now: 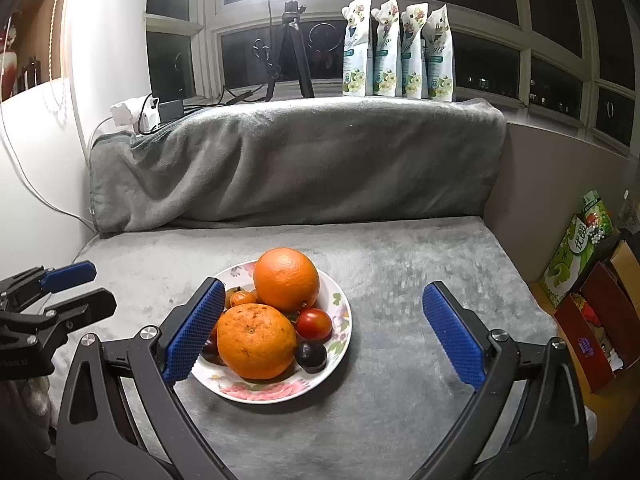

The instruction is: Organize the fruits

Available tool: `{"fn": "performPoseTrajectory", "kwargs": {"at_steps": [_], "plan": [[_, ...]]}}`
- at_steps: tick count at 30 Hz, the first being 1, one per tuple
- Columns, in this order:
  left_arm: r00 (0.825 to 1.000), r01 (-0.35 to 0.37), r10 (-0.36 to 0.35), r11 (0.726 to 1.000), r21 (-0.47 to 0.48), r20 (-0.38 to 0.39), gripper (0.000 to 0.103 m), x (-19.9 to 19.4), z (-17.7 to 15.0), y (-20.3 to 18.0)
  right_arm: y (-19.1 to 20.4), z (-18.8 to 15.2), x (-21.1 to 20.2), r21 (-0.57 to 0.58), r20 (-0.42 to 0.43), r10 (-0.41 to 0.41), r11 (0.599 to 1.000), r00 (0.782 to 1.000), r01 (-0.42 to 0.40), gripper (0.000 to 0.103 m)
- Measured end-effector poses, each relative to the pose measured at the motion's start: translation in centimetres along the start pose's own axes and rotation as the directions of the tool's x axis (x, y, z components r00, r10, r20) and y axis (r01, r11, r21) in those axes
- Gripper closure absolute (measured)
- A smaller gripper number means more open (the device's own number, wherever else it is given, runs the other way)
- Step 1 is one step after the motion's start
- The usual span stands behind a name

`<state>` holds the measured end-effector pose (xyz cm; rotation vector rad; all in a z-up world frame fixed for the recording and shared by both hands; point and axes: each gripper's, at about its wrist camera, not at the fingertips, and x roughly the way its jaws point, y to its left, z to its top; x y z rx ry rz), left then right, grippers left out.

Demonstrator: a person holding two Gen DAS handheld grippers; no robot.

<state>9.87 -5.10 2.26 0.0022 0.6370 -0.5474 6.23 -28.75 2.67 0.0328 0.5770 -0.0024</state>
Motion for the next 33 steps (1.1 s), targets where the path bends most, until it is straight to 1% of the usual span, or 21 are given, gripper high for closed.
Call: {"fn": "performPoseTrajectory", "kwargs": {"at_steps": [12, 26, 33], "plan": [[0.998, -0.059, 0.059, 0.998, -0.008, 0.029, 0.031, -1.4, -0.4, 0.1, 0.1, -0.2, -0.9, 0.01, 0.026, 0.001, 1.0, 1.0, -0.001, 0.002], [0.995, -0.094, 0.094, 0.996, 0.0, 0.044, 0.031, -2.0, -0.5, 0.0, 0.1, -0.2, -1.1, 0.014, 0.031, 0.004, 1.0, 1.0, -0.004, 0.0], [0.994, -0.097, 0.097, 0.995, -0.001, 0.046, 0.031, -2.0, -0.5, 0.1, 0.1, -0.2, -1.1, 0.016, 0.03, 0.002, 1.0, 1.0, -0.003, 0.0]]}}
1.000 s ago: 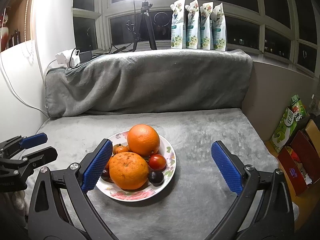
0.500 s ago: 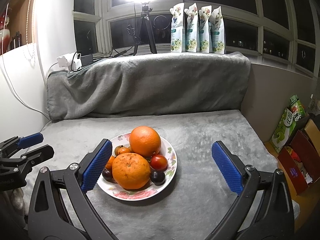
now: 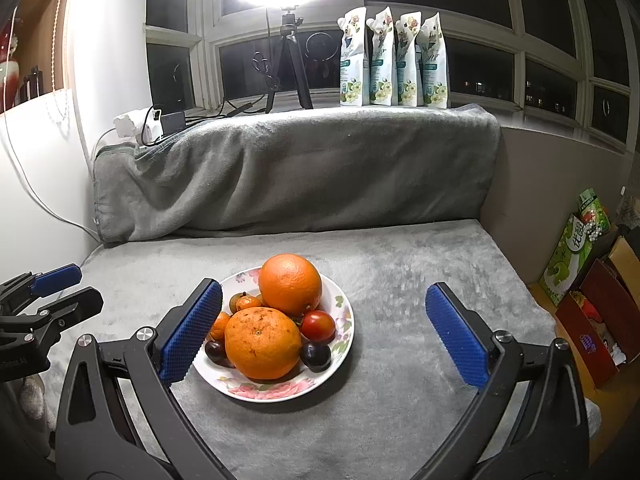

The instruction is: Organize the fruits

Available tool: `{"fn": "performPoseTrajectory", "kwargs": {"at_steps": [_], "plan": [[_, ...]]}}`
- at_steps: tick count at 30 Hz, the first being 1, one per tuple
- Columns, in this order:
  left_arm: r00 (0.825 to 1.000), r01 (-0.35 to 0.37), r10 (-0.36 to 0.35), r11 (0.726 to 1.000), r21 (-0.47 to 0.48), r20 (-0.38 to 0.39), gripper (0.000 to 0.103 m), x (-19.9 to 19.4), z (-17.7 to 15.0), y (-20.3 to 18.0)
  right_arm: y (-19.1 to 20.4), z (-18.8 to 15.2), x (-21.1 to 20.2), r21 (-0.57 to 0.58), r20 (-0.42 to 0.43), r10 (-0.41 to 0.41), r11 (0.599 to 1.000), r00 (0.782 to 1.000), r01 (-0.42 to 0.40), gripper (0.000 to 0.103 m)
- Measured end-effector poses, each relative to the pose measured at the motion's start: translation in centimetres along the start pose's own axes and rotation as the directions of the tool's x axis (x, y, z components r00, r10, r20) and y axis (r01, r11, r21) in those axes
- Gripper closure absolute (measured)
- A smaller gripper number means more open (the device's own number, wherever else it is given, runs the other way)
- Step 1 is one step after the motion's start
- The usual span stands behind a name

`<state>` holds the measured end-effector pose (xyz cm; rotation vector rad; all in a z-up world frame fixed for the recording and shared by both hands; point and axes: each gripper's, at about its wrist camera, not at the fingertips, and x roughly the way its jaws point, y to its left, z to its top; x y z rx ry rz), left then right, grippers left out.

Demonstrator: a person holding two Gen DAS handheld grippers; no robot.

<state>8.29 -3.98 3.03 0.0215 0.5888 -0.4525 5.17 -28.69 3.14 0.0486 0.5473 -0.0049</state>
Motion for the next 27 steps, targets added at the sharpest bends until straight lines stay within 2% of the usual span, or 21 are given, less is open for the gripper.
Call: {"fn": "performPoseTrajectory", "kwargs": {"at_steps": [27], "plan": [[1.0, -0.011, 0.011, 1.0, 0.004, 0.004, 0.031, -0.02, 0.08, 0.16, 0.03, -0.67, 0.31, 0.015, -0.019, -0.005, 1.0, 1.0, 0.006, 0.0]]}}
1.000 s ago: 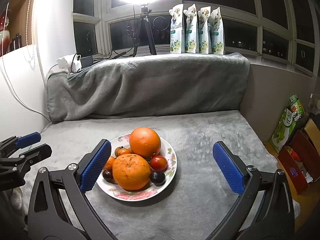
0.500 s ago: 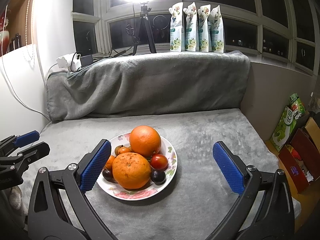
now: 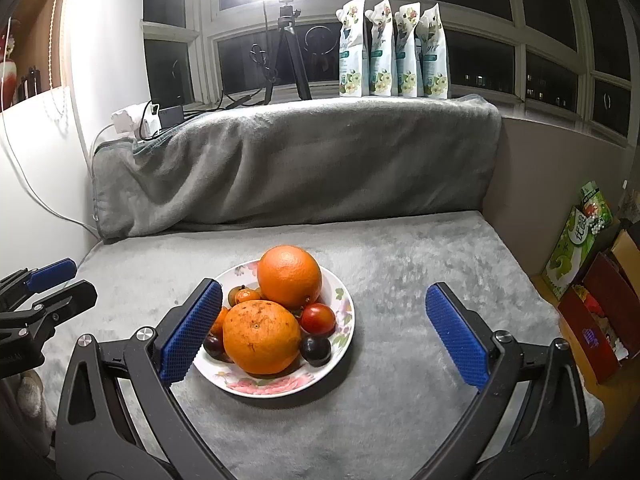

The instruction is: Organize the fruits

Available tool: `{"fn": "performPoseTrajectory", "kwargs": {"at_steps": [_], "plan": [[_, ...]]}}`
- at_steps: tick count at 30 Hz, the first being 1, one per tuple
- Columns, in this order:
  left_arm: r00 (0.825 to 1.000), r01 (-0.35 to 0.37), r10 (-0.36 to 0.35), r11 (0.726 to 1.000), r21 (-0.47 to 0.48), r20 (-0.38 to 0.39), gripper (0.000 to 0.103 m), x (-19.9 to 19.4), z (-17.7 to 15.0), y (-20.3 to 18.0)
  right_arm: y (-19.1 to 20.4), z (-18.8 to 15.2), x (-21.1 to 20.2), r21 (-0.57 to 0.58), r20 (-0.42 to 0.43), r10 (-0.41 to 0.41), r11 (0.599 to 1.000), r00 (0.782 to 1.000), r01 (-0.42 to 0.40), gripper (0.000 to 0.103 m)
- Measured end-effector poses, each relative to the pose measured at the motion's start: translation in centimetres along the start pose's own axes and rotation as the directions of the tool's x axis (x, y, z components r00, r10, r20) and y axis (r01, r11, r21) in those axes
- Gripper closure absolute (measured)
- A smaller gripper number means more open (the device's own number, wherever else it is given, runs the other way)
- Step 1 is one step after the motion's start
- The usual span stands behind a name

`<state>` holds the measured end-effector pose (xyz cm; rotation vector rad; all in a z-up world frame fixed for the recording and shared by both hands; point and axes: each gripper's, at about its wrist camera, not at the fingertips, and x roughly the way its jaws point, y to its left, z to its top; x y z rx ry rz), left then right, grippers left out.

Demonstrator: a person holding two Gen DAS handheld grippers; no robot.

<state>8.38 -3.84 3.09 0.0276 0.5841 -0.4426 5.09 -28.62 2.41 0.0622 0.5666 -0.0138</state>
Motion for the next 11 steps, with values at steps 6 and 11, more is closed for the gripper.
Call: {"fn": "performPoseTrajectory", "kwargs": {"at_steps": [6, 11], "plan": [[1.0, -0.002, 0.002, 1.0, 0.006, 0.007, 0.031, 0.02, -0.04, 0.01, -0.03, -0.03, 0.04, 0.003, -0.002, 0.0, 1.0, 1.0, 0.0, 0.0], [1.0, -0.004, 0.004, 1.0, 0.005, 0.004, 0.031, 0.05, -0.06, 0.0, -0.06, -0.06, 0.09, 0.002, -0.002, -0.003, 1.0, 1.0, 0.003, 0.0]]}}
